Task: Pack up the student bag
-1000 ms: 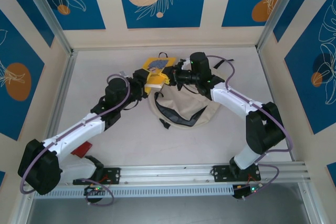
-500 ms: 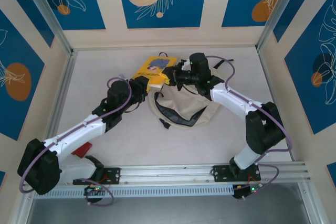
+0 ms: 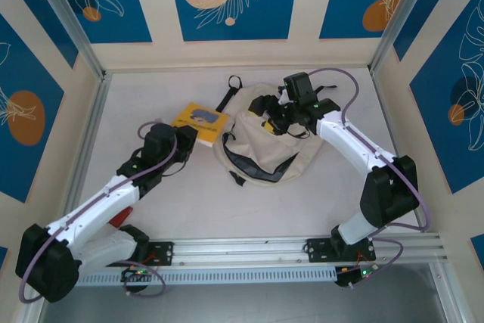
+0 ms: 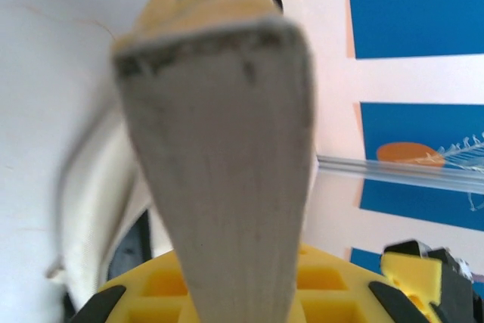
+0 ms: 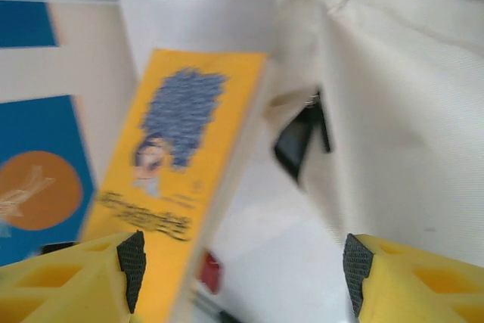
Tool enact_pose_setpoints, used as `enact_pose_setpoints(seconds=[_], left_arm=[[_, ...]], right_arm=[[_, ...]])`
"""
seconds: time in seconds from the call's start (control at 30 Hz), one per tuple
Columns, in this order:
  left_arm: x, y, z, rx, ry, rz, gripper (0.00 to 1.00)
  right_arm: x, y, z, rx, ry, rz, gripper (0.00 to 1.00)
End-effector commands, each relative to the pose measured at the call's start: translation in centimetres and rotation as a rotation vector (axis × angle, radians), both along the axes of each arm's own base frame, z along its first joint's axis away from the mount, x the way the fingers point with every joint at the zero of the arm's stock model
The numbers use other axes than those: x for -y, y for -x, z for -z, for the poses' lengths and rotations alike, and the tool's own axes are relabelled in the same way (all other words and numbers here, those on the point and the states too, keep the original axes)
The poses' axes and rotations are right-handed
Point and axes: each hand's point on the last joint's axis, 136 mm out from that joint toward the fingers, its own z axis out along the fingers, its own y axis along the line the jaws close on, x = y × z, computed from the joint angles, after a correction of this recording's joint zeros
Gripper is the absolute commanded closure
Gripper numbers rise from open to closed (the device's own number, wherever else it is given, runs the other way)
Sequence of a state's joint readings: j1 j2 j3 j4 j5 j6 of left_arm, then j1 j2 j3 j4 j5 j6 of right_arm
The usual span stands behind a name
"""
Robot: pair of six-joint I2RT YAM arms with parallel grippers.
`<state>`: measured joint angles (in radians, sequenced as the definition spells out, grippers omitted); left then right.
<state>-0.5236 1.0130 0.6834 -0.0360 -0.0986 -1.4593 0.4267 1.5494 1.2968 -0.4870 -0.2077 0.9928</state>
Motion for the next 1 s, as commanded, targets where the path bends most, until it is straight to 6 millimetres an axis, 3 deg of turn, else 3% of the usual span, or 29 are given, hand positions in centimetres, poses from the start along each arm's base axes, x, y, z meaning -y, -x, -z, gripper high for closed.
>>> enact_pose_setpoints(seconds=[0.0,0.2,0.4,0.57,0.73,0.97], left_arm=[[-2.3,0.7,-1.6,0.053,-0.107,-0.011,1.0],[-3.9,3.2,0.4,-0.009,-0.17,0.001,1.0],[-4.8,4.6,-0.2,0.004,-0.255,0.049,1.0],[-4.4,4.5,-1.1,0.022,-0.29,0.096,1.0],[-3.9,4.2,-1.8,0.031,-0.324,0.135,1.0],[-3.7,4.1,-1.9,0.031,-0.335,0.154,1.0]], right_arm=[[1.5,2.6,3.4,-0.047,0.195,-0.153,0.28],[0.1,3.7,5.8,-0.078,0.169,-0.315,0.35],[-1.2,4.2,6.6,-0.102,0.107,-0.377,0.33],[-2.1,4.4,6.7,-0.111,0.081,-0.415,0.34],[-2.0,4.4,7.8,-0.12,0.119,-0.413,0.48],[-2.0,4.8,8.5,-0.131,0.131,-0.422,0.57]])
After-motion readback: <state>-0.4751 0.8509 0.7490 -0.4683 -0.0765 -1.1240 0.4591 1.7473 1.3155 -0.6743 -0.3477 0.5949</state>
